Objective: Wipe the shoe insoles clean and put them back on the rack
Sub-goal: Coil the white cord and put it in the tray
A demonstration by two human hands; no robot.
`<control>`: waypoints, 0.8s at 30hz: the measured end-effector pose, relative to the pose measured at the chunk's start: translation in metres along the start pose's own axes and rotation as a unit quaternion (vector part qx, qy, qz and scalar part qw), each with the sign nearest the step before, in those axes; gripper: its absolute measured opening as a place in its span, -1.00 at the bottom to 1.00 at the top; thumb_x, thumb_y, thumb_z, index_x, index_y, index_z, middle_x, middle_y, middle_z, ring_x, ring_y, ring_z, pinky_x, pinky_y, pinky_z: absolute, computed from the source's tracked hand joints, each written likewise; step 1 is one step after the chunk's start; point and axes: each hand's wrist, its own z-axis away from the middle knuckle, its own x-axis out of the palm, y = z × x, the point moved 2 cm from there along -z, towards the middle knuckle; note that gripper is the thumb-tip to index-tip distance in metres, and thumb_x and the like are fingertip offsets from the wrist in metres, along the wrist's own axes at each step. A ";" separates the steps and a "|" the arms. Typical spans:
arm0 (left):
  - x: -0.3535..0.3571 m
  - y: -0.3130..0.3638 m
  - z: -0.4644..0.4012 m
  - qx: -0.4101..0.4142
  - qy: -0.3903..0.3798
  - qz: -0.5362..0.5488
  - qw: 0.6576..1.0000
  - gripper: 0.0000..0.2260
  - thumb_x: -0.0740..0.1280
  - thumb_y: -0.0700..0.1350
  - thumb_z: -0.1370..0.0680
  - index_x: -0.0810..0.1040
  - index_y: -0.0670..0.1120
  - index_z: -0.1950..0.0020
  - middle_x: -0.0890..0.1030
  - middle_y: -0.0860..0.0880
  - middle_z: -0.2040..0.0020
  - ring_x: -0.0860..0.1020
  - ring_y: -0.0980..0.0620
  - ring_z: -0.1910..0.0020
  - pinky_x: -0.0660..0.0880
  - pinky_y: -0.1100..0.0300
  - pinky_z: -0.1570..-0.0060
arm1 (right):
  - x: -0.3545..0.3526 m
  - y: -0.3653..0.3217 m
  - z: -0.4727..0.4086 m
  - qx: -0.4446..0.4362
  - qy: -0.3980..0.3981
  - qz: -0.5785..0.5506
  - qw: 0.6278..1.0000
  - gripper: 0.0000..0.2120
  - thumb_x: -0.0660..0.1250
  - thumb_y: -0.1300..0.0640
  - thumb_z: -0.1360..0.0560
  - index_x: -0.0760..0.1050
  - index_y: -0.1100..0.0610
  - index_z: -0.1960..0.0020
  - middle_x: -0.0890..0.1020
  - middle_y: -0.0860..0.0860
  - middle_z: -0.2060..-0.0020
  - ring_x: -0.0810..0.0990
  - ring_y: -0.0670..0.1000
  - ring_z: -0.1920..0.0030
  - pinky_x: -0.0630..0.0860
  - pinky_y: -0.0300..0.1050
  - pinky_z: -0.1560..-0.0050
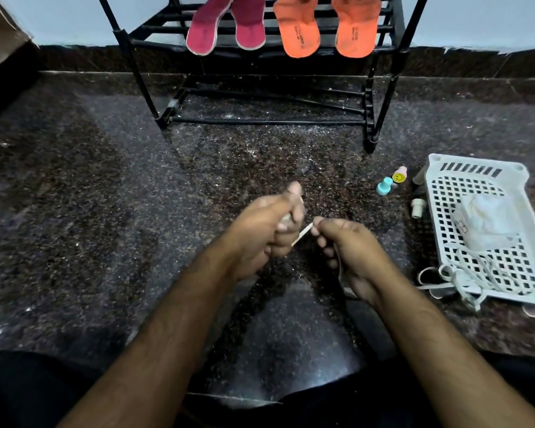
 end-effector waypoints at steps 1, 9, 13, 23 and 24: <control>0.004 -0.007 0.000 -0.027 -0.015 -0.072 0.997 -0.60 0.14 0.13 -0.68 0.50 -0.06 0.23 0.31 0.04 0.47 0.16 0.17 0.58 0.07 0.38 0.58 | 0.000 -0.004 0.001 -0.004 -0.001 -0.037 0.999 -0.68 0.28 0.05 -0.63 0.50 0.07 0.29 0.41 -0.06 0.48 0.24 -0.16 0.53 0.12 -0.32 0.58; 0.000 -0.031 -0.017 0.031 0.181 -0.035 0.982 -0.60 0.06 0.02 -0.73 0.58 -0.22 -0.18 0.69 -0.21 0.03 0.68 0.01 0.23 0.59 0.15 0.20 | 0.013 -0.016 0.021 -0.123 -0.167 0.015 0.978 -0.70 0.15 0.06 -0.70 0.56 0.22 -0.02 0.35 -0.02 0.45 0.22 -0.17 0.52 0.16 -0.37 0.54; -0.002 -0.003 -0.012 0.079 0.136 0.171 0.973 -0.56 0.01 0.07 -0.72 0.56 -0.20 -0.15 0.68 -0.05 0.20 0.64 0.09 0.31 0.55 0.26 0.36 | 0.027 0.009 0.021 -0.094 -0.237 0.182 0.950 -0.68 0.15 -0.02 -0.70 0.53 0.06 0.14 0.43 -0.09 0.47 0.29 -0.10 0.43 0.19 -0.22 0.41; 0.012 -0.005 -0.005 0.024 0.129 -0.211 0.969 -0.25 -0.06 0.25 -0.67 0.61 -0.32 0.22 0.63 -0.20 0.41 0.55 -0.06 0.53 0.37 0.24 0.52 | 0.010 -0.019 0.021 -0.106 -0.055 -0.004 0.993 -0.66 0.18 -0.05 -0.67 0.53 0.14 0.13 0.44 -0.02 0.47 0.32 -0.13 0.50 0.22 -0.31 0.52; 0.008 -0.008 -0.007 0.026 0.154 -0.231 0.960 -0.26 -0.06 0.27 -0.67 0.64 -0.26 0.21 0.66 -0.18 0.37 0.61 -0.06 0.45 0.46 0.20 0.46 | 0.011 -0.019 0.022 -0.132 -0.054 0.026 0.989 -0.65 0.19 -0.01 -0.68 0.53 0.20 0.11 0.46 0.00 0.44 0.35 -0.12 0.46 0.27 -0.30 0.46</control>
